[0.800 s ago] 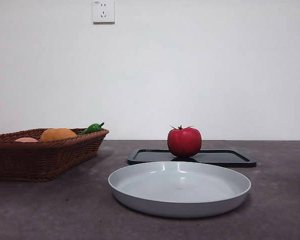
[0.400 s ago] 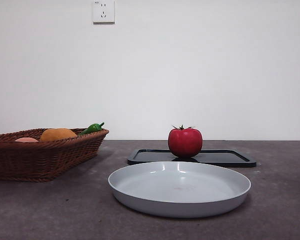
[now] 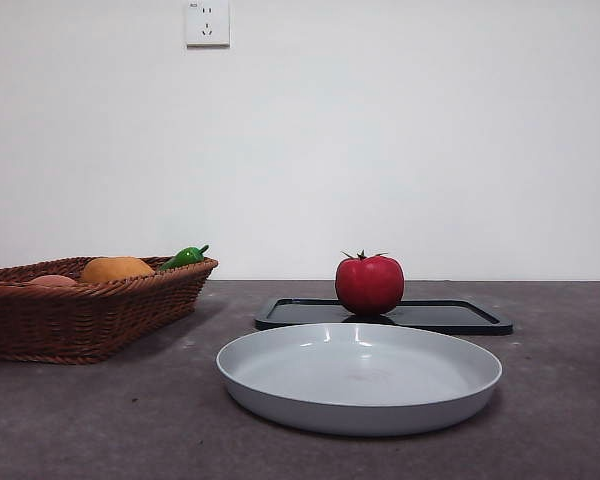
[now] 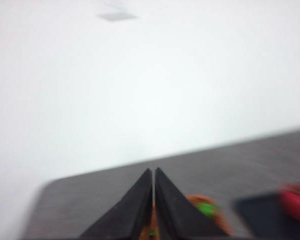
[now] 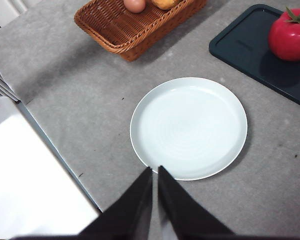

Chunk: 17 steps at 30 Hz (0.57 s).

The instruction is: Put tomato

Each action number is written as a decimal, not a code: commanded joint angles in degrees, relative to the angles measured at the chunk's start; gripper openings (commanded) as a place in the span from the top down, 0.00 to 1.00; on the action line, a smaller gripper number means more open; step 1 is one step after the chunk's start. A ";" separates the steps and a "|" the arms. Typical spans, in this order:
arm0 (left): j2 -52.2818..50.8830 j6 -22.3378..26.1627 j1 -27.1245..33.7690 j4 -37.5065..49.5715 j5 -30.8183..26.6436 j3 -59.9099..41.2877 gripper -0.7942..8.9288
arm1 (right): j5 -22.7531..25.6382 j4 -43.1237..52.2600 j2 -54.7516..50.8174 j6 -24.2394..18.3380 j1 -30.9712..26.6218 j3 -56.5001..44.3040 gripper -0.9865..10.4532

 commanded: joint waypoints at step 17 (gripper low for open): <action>-21.99 0.31 5.29 5.29 -4.66 -34.60 0.91 | -0.02 0.76 0.33 0.20 0.39 0.44 0.91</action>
